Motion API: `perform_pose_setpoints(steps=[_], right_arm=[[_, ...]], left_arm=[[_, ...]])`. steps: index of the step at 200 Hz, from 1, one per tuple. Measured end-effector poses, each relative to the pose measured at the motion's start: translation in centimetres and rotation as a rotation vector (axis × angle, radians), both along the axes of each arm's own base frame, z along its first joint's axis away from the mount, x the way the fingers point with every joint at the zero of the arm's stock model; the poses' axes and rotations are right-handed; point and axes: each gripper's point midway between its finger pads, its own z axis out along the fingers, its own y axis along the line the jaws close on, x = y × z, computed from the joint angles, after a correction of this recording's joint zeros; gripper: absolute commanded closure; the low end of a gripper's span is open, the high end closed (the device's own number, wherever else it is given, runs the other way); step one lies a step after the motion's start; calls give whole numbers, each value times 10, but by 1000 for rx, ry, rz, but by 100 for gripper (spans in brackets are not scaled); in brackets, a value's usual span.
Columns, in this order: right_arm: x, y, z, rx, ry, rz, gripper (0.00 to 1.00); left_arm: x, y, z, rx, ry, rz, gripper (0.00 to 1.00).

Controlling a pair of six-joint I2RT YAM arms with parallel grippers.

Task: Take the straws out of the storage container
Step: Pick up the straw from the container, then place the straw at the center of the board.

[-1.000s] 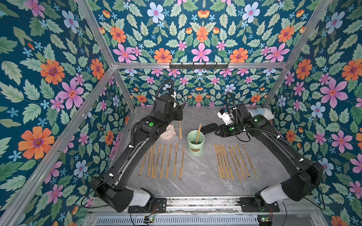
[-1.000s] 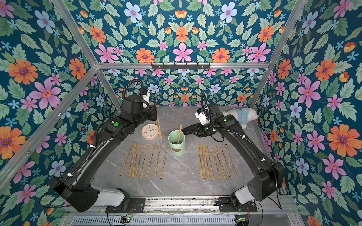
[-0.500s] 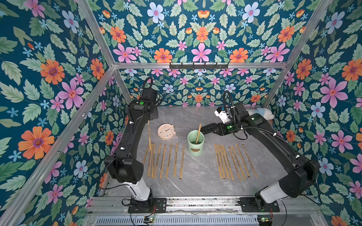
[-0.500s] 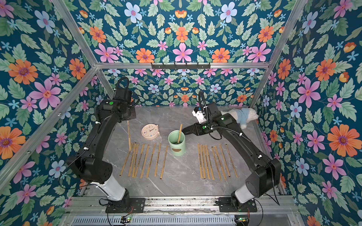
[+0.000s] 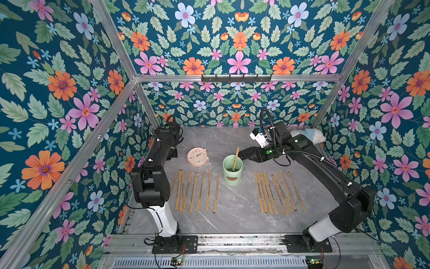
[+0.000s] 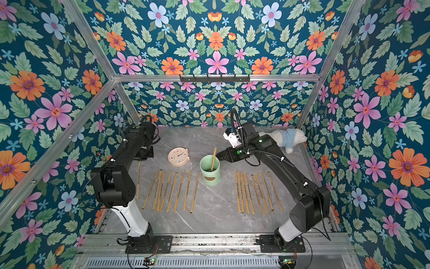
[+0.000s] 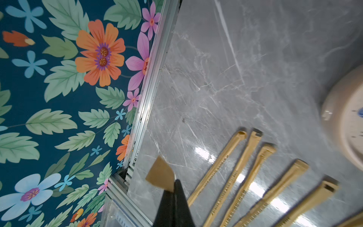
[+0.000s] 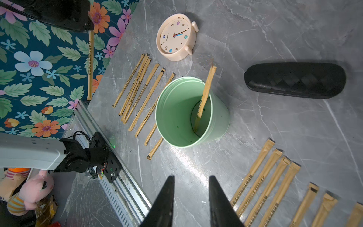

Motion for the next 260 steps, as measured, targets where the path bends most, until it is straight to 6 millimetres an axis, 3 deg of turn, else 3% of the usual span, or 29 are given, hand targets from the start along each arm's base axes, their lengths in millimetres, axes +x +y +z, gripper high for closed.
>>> perform_pose_setpoints(steps=[36, 100, 157, 188, 260], right_arm=[[-3, 10, -3, -7, 8, 17, 68], [-5, 23, -6, -36, 16, 25, 68], [-2, 32, -8, -52, 20, 23, 68], [0, 36, -23, -81, 52, 25, 68], [1, 40, -21, -86, 45, 28, 68]], left_arm=[[-9, 22, -32, 3, 55, 42, 95], [-6, 29, -68, 24, 94, 42, 96], [8, 33, -75, 52, 68, 27, 97], [13, 34, -82, 56, 60, 22, 97], [15, 34, -98, 59, 71, 12, 93]])
